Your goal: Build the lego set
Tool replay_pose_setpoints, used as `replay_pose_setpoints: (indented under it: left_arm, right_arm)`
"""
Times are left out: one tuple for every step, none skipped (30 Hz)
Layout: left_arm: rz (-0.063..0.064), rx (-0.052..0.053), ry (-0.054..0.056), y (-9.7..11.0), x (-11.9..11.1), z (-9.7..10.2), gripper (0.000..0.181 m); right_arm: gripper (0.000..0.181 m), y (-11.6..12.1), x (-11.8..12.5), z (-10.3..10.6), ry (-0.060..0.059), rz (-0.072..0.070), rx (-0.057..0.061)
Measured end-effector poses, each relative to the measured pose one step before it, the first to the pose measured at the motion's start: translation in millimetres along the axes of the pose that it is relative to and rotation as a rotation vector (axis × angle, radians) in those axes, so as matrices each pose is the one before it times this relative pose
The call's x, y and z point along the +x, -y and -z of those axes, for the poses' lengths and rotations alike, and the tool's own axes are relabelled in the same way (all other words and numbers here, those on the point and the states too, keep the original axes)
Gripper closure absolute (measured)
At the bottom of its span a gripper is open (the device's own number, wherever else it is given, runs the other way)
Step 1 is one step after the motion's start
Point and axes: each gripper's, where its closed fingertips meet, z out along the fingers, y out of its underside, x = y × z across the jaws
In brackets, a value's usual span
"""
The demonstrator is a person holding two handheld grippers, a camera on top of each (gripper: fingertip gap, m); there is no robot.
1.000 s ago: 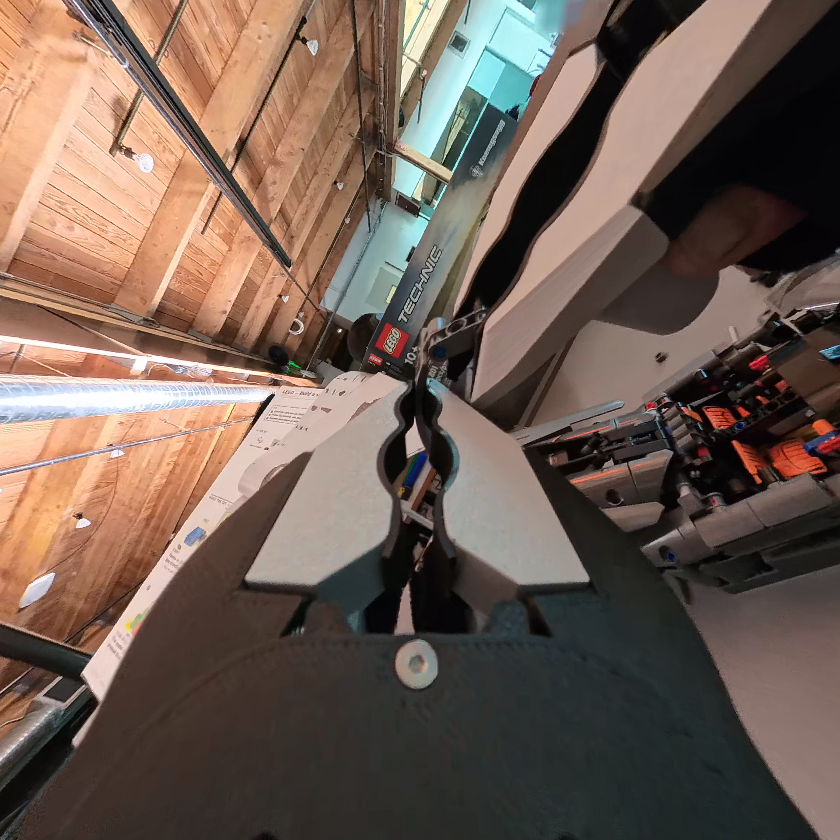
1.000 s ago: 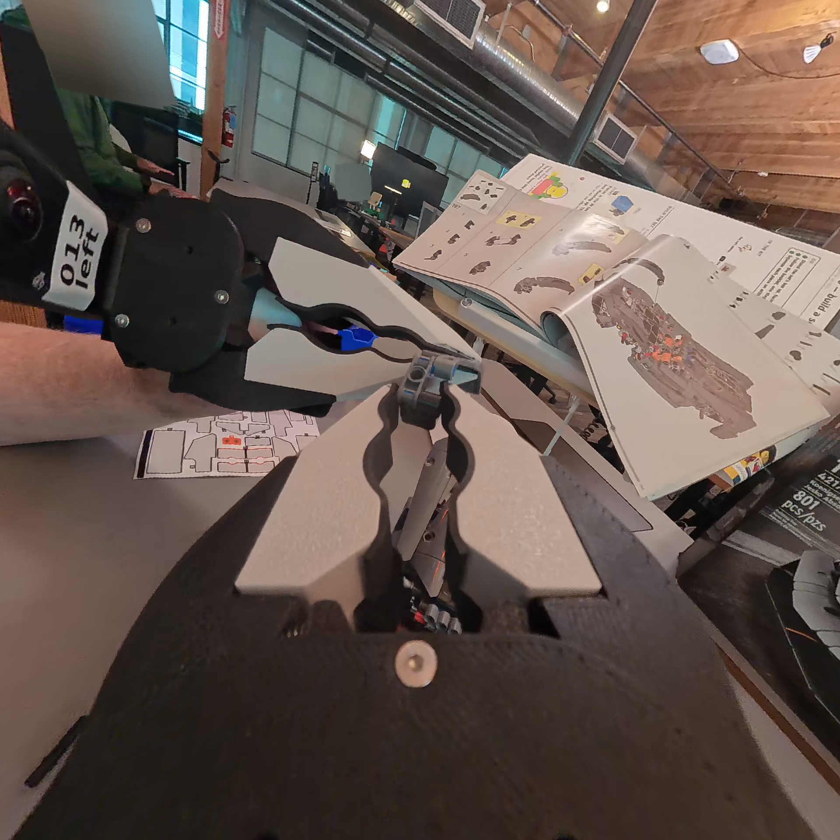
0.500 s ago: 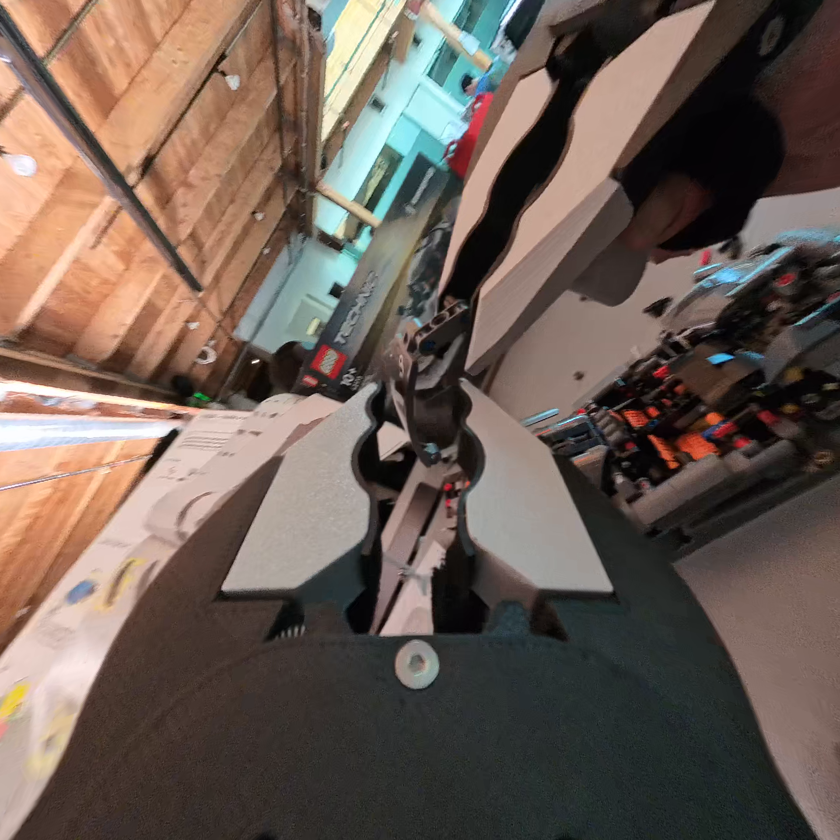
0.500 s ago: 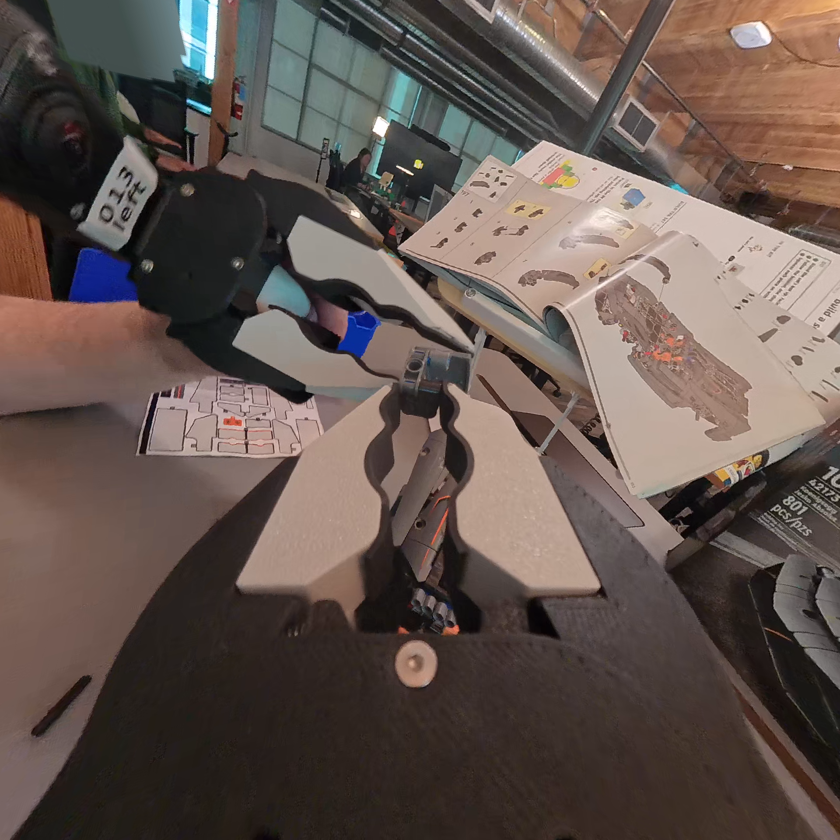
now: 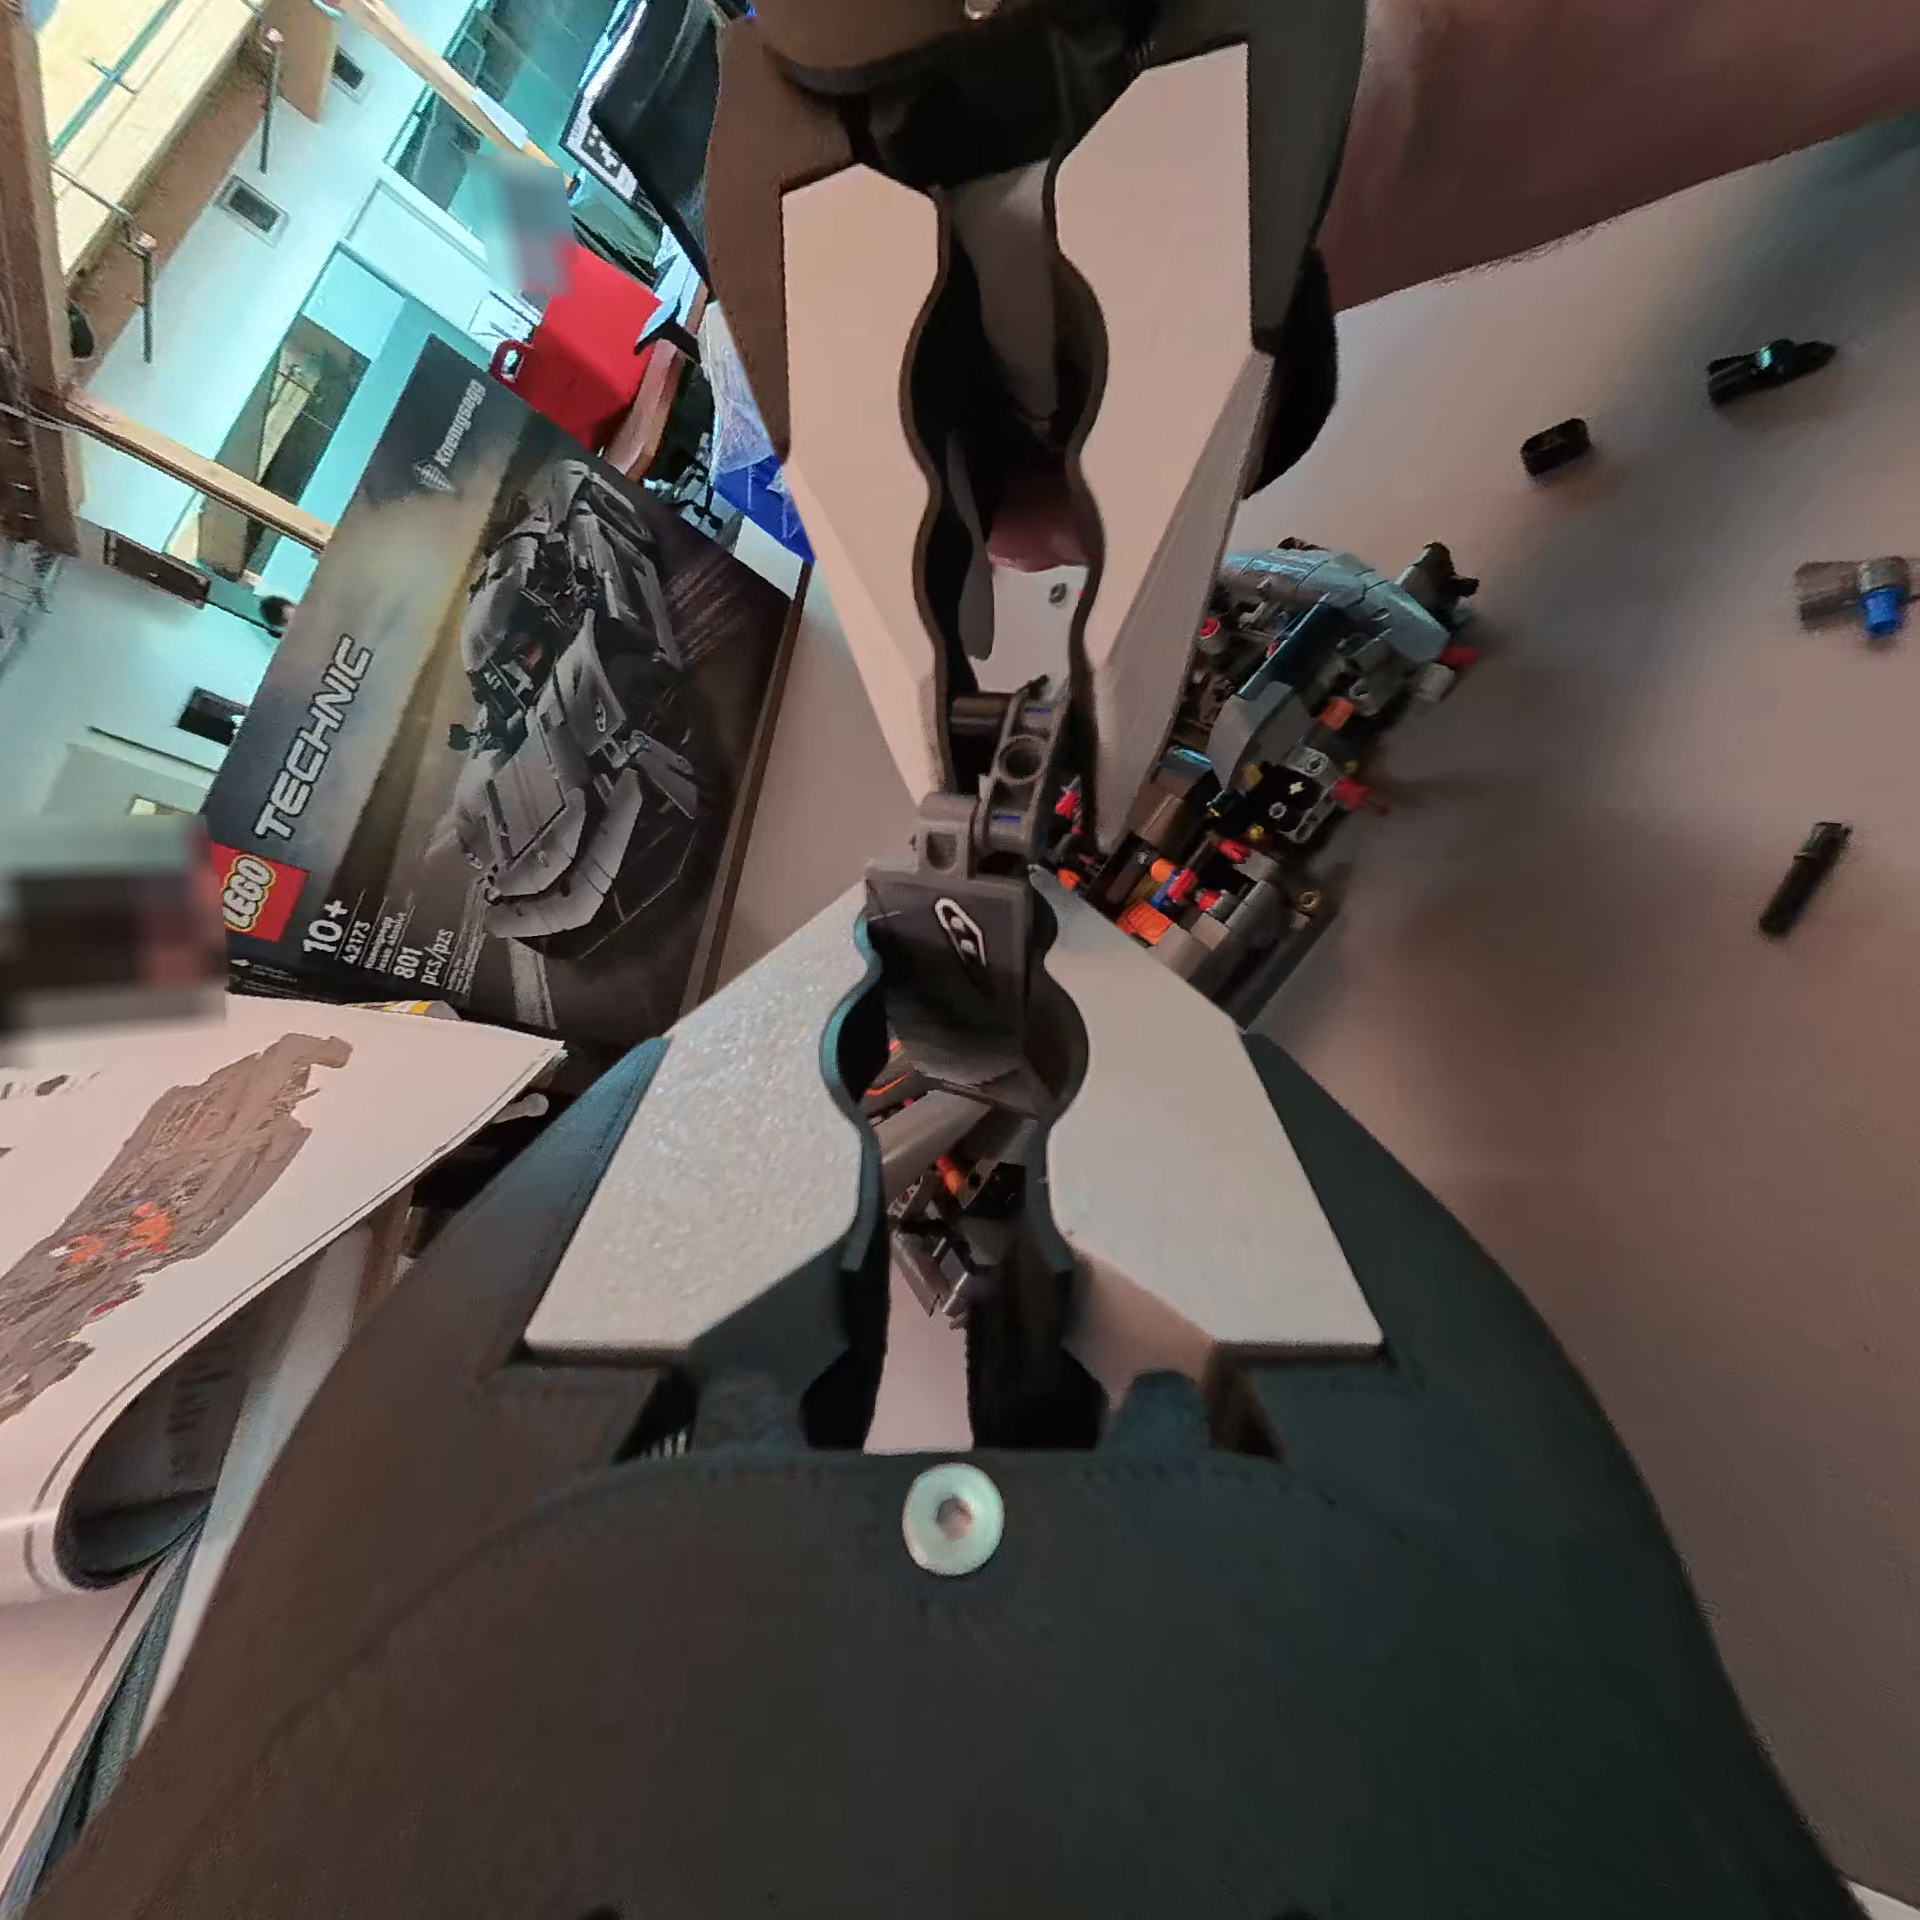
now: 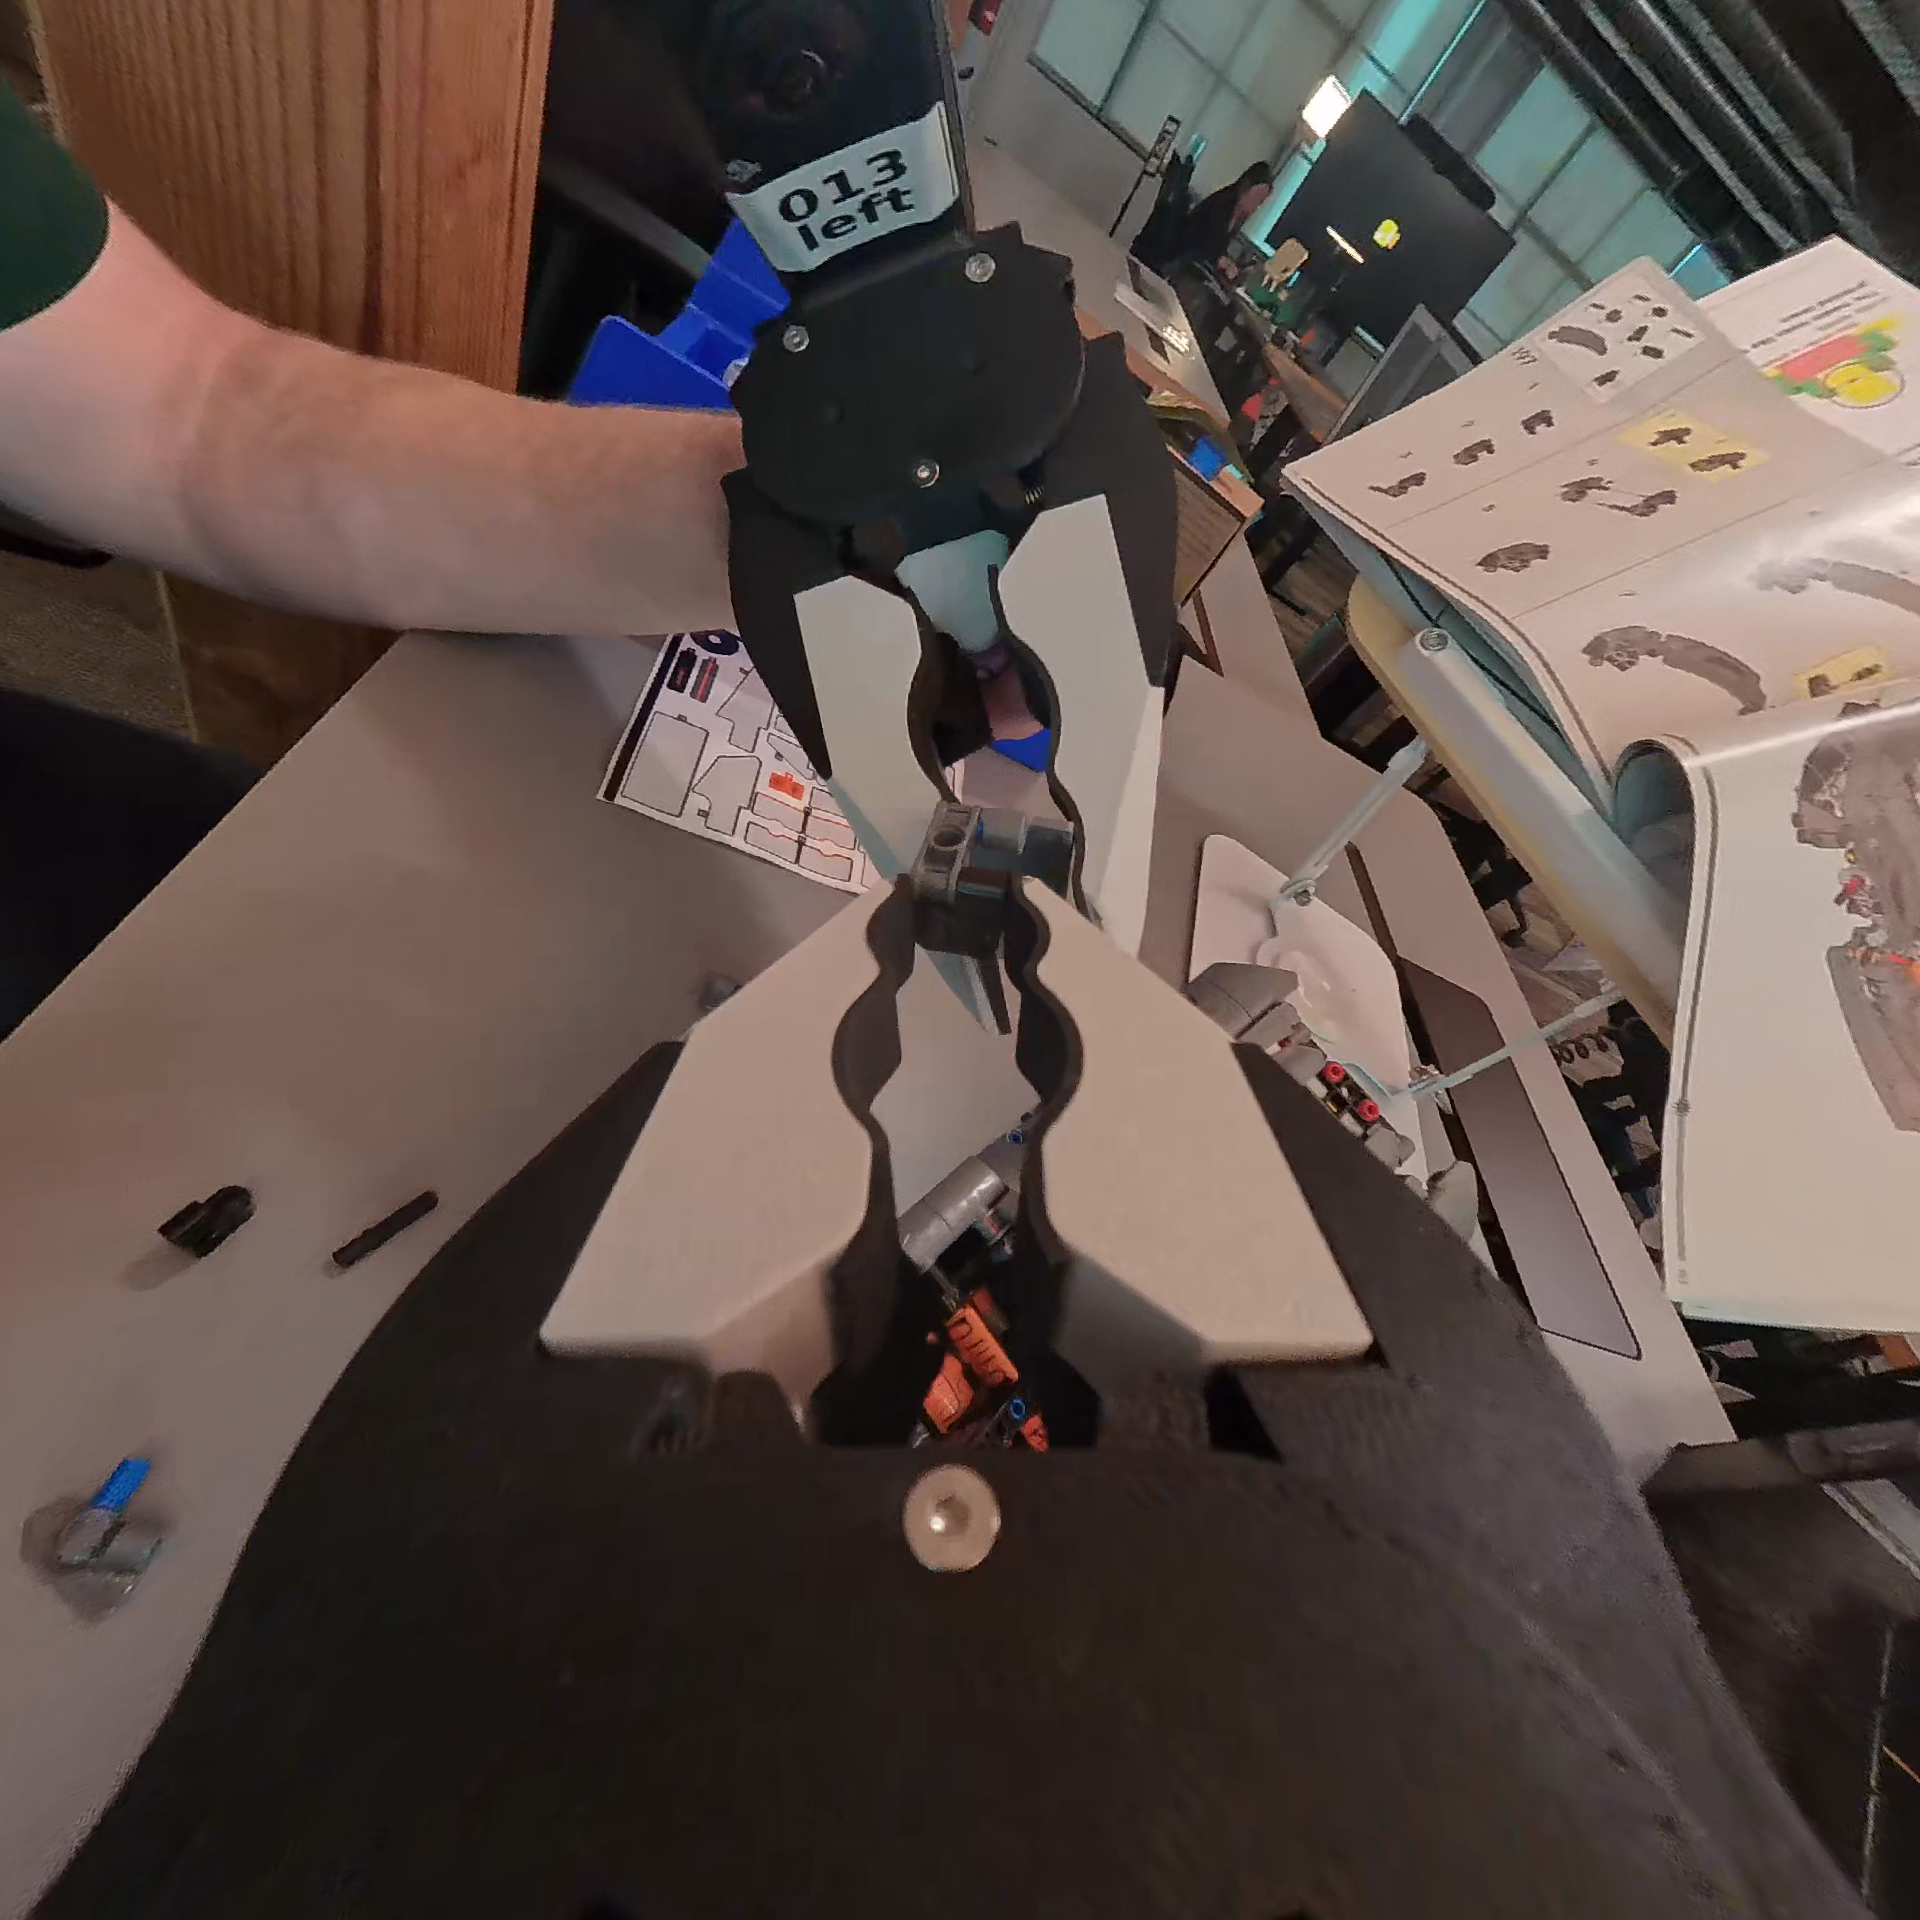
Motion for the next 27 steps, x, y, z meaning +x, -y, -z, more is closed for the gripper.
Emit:
replay_pose_setpoints:
  left_arm:
    - [0.0053, 0.0061, -0.0063, 0.9, 0.77, 0.5, 0.163]
    - [-0.0006, 0.0031, 0.0036, 0.92, -0.56, 0.59, 0.163]
    - [-0.0001, 0.0014, 0.0048, 0.68, -0.79, 0.51, 0.163]
    - [0.004, 0.0013, 0.0031, 0.67, -0.8, 0.3, 0.163]
    - [0.0016, 0.0024, 0.0094, 0.69, -1.72, 0.45, 0.163]
    - [-0.0019, -0.0005, 0.0157, 0.09, -2.5, 0.29, 0.164]
    - [-0.0001, -0.0048, 0.011, -0.82, -1.8, -0.22, 0.164]
    - [-0.0045, -0.0053, 0.0169, -0.9, -2.36, -0.4, 0.164]
    - [-0.007, -0.0102, 0.0167, -1.74, -2.05, -0.94, 0.164]
    - [-0.0036, -0.0076, 0.0072, -1.35, -0.69, -1.07, 0.163]
    - [-0.0024, -0.0051, 0.0054, -1.11, -0.44, -0.96, 0.164]
    - [-0.003, -0.0047, 0.01, -0.71, -1.2, -0.81, 0.163]
    - [-0.0008, -0.0033, 0.0087, -0.47, -1.29, -0.43, 0.163]
    - [0.0019, 0.0003, 0.0004, -0.08, -0.21, -0.15, 0.163]
    - [0.0029, 0.0015, 0.0021, 0.02, -0.67, 0.17, 0.163]
    - [-0.0012, -0.0008, 0.0097, -0.24, -1.74, 0.23, 0.163]
    - [-0.0002, 0.0018, 0.005, 0.11, -0.94, 0.25, 0.163]
    - [0.0047, 0.0014, 0.0011, 0.03, -0.54, 0.13, 0.163]
    - [0.0013, 0.0005, 0.0063, -0.16, -1.09, 0.03, 0.163]
    - [0.0007, -0.0027, 0.0067, -0.76, -1.17, -0.09, 0.164]
    - [0.0016, -0.0029, 0.0013, -0.92, -0.56, -0.38, 0.163]
    - [0.0034, -0.0023, -0.0013, -1.06, -0.03, -0.49, 0.163]
    - [0.0003, -0.0035, 0.008, -1.14, -1.21, -0.43, 0.163]
    - [0.0005, -0.0067, 0.008, -1.55, -1.4, -0.47, 0.163]
    - [0.0017, -0.0053, 0.0064, -1.38, -1.3, -0.4, 0.163]
    - [0.0001, -0.0016, 0.0121, -0.92, -2.16, -0.02, 0.163]
    - [0.0013, 0.0009, 0.0137, -0.46, -2.67, 0.4, 0.163]
  right_arm:
    - [0.166, 0.64, -0.82, 0.24, 0.0038, 0.0018, 0.0031]
    - [0.166, 0.33, 0.08, 0.38, -0.0014, 0.003, 0.0012]
    - [0.166, 0.74, 0.4, 0.34, -0.0025, 0.0, 0.0024]
    - [0.166, 1.11, 0.58, 0.2, -0.0049, 0.001, 0.0061]
    - [0.166, 1.1, 1.06, 0.11, -0.0094, 0.0026, 0.0064]
    - [0.166, 0.74, 1.91, 0.04, -0.0148, 0.0027, 0.0034]
    - [0.166, 0.59, 2.05, 0.12, -0.0156, 0.0031, 0.0024]
    - [0.165, 0.5, 2.07, 0.11, -0.0156, 0.0041, 0.0023]
    - [0.159, 0.18, 2.52, 0.13, -0.0163, 0.001, 0.0006]
    - [0.155, -0.13, 2.32, 0.28, -0.014, -0.0016, -0.0011]
    - [0.155, -0.17, 1.51, 0.38, -0.0079, -0.0009, -0.0002]
    - [0.155, -0.4, 1.8, 0.22, -0.0097, -0.0012, -0.0021]
    - [0.155, -0.95, 2.28, 0.2, -0.0137, -0.0012, -0.0051]
    - [0.155, -0.99, 0.74, -0.1, -0.0047, 0.0006, -0.006]
    - [0.155, -0.97, 2.15, -0.09, -0.0142, 0.0018, -0.0059]
    - [0.153, -0.35, 2.07, -0.1, -0.0144, -0.001, -0.0025]
    - [0.153, -0.43, -0.52, -0.37, 0.0044, -0.0047, -0.004]
    - [0.155, -0.18, -0.76, -0.1, 0.0042, 0.0006, -0.0028]
    - [0.157, -0.1, 0.18, 0.17, -0.004, 0.0063, -0.0008]
    - [0.158, -0.78, -0.37, -0.05, 0.0031, -0.0001, -0.0051]
    - [0.16, -0.62, -0.62, -0.02, 0.0064, -0.0033, -0.0035]
    - [0.16, 0.07, 0.62, 0.15, -0.0032, -0.0004, 0.0009]
    - [0.158, -0.12, 0.3, 0.09, -0.0014, -0.0004, -0.001]
    - [0.154, -0.55, 0.14, 0.16, 0.0026, -0.0041, -0.0061]
    - [0.151, 0.26, 1.02, 0.96, -0.0024, -0.0029, -0.0041]
    - [0.151, 2.34, 0.94, 2.05, -0.0035, 0.0033, 0.005]
    - [0.151, 2.66, 0.44, 2.69, 0.0002, 0.0062, 0.0028]
